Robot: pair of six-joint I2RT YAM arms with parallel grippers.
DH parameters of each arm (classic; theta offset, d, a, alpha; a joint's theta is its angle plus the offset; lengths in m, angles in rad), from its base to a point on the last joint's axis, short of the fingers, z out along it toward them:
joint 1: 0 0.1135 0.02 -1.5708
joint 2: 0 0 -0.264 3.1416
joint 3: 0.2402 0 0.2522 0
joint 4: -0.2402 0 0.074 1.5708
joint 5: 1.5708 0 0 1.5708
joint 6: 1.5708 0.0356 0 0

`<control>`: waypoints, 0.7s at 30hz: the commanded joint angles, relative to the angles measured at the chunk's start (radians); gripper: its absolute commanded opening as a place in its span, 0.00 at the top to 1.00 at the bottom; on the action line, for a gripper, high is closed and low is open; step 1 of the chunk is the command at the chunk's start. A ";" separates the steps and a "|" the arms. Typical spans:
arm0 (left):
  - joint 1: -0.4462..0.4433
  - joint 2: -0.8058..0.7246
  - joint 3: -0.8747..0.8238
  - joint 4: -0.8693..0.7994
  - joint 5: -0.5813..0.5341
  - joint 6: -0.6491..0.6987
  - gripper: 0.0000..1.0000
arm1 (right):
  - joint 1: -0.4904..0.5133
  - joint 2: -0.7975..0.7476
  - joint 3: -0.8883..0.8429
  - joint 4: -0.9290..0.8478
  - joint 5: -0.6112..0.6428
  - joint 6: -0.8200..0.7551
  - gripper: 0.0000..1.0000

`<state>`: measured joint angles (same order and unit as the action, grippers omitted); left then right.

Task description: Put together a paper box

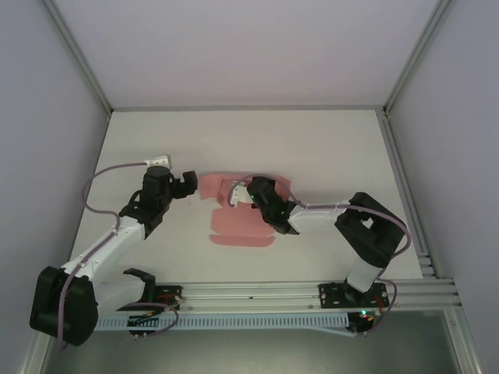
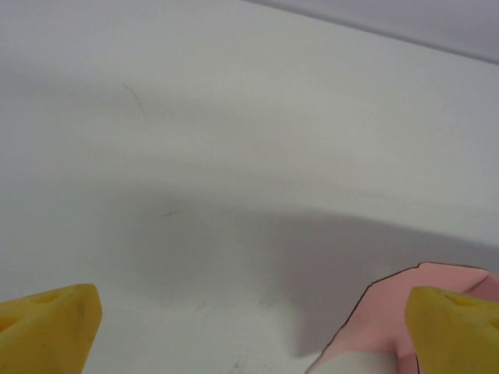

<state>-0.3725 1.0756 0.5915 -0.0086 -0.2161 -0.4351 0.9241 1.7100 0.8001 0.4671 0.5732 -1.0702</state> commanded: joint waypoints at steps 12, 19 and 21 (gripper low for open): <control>0.148 0.142 0.061 0.009 0.141 -0.047 0.00 | 0.021 -0.009 -0.043 0.155 0.066 -0.128 1.00; 0.153 0.104 0.034 0.034 0.231 -0.045 0.00 | 0.003 0.054 -0.001 0.284 0.100 -0.235 1.00; 0.153 0.089 0.009 0.049 0.247 -0.042 0.00 | 0.001 0.077 0.002 0.303 0.089 -0.238 1.00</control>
<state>-0.2241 1.1992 0.6182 0.0051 -0.0284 -0.4667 0.9310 1.7485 0.7818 0.7025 0.6418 -1.2701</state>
